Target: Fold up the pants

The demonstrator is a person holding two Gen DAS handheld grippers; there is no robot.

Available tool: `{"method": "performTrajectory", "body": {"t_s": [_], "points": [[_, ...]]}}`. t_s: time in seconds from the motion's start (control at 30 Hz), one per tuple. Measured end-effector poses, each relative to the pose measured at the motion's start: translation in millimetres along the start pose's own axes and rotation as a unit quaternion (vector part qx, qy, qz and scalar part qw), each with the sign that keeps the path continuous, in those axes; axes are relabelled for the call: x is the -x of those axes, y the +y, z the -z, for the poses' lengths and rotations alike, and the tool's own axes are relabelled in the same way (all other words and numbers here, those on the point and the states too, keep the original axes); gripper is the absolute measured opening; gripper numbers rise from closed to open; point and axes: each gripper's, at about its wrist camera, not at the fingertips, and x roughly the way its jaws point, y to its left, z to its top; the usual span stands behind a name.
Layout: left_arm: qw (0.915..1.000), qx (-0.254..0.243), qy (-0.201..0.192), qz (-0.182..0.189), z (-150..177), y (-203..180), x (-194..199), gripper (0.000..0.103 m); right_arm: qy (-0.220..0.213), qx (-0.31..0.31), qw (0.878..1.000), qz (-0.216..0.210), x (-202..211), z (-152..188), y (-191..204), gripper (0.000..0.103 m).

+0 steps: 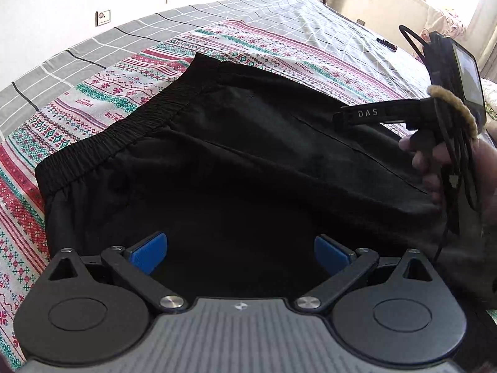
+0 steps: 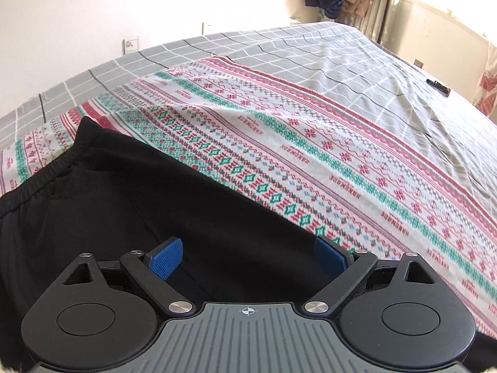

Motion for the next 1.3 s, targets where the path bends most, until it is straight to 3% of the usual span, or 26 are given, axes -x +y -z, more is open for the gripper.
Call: {"method": "performTrajectory", "body": {"t_s": [0.23,0.33,0.53,0.67,0.7,0.83,0.93,1.17,1.3], "points": [[1.0000,0.001,0.005,-0.005,2,2,-3,0.103,0.033,0.045,0.998,-0.007,-34,-26,-15,0.090],[1.0000,0.005,0.003,-0.007,2,3,-3,0.103,0.049,0.045,0.998,-0.019,-45,-30,-20,0.080],[0.9999,0.012,0.002,-0.012,1,3,-2,0.103,0.062,0.014,0.995,-0.080,-51,-36,-28,0.045],[0.9998,0.017,-0.006,-0.009,1,4,1,0.103,0.073,0.027,0.992,-0.102,-48,-40,-20,0.007],[0.9997,0.020,-0.009,-0.005,1,5,2,0.103,0.071,0.027,0.992,-0.103,-45,-40,-19,0.005],[0.9981,0.047,-0.033,0.024,-2,15,14,0.103,0.029,0.050,0.994,-0.092,-15,-36,-7,0.002],[0.9932,0.073,-0.058,0.071,-4,22,26,0.103,-0.007,0.077,0.993,-0.093,20,-25,6,0.001],[0.9678,0.161,-0.062,0.183,0,39,32,0.103,-0.054,0.142,0.983,-0.104,90,14,45,0.000],[0.9550,0.194,-0.065,0.215,2,39,29,0.097,-0.067,0.151,0.980,-0.114,111,39,61,0.000]]}}
